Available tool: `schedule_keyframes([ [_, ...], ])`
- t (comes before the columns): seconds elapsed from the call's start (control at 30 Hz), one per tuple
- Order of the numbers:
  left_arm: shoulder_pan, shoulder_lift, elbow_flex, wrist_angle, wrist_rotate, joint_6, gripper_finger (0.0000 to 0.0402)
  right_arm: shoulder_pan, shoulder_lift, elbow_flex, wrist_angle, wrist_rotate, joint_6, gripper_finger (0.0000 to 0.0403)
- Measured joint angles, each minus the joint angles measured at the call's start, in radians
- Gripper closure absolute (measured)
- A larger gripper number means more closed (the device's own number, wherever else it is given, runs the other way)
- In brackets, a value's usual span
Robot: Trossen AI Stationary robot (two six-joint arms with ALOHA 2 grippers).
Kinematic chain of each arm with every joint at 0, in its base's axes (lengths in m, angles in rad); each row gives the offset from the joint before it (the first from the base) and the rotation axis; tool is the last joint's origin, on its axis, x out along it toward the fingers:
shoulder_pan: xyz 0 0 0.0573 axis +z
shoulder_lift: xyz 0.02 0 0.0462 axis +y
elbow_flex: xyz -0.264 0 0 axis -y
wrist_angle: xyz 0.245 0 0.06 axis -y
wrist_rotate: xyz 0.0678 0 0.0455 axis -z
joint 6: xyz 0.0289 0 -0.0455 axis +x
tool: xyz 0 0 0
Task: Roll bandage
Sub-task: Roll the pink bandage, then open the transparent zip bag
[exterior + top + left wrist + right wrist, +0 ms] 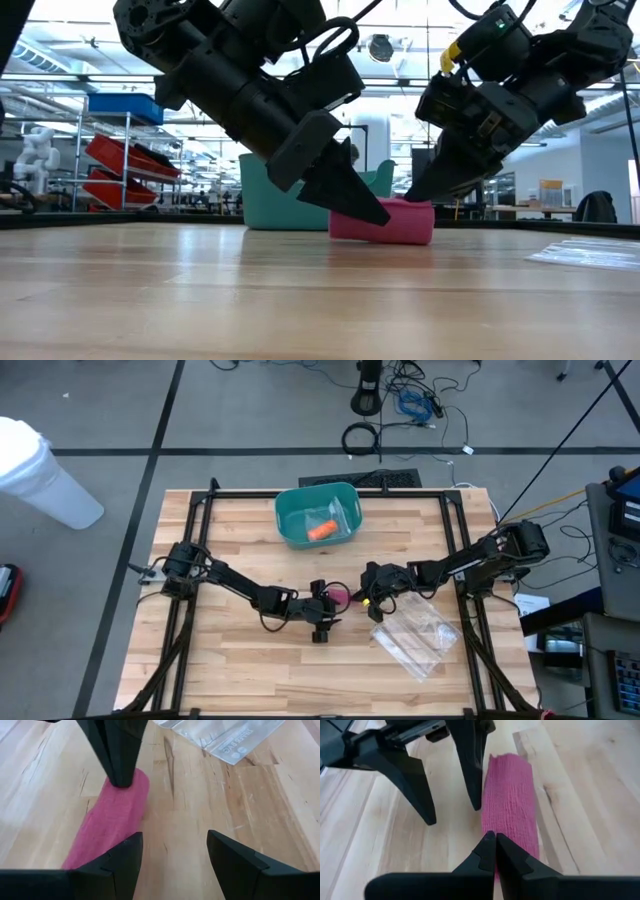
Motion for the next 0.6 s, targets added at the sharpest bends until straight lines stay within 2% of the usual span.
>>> schedule_keyframes([
  [0.1,-0.003,0.000,0.001,-0.001,0.011,-0.015,0.0173,0.001,0.000,0.000,-0.009,-0.001,0.000,0.0403],
  [0.23,-0.011,0.000,0.036,-0.006,0.086,-0.019,0.0173,0.001,0.000,0.000,-0.012,-0.001,0.000,0.0403],
  [0.33,-0.028,-0.006,0.072,-0.011,0.092,0.016,0.0173,0.001,0.000,0.000,-0.007,0.000,0.000,0.0403],
  [0.43,-0.042,-0.032,0.098,-0.041,0.077,0.059,0.0173,0.010,0.000,0.000,0.026,0.002,0.018,0.0403],
  [0.6,-0.073,-0.118,0.106,-0.129,-0.032,0.092,0.0173,0.052,-0.016,0.000,0.066,0.000,0.053,0.0391],
])
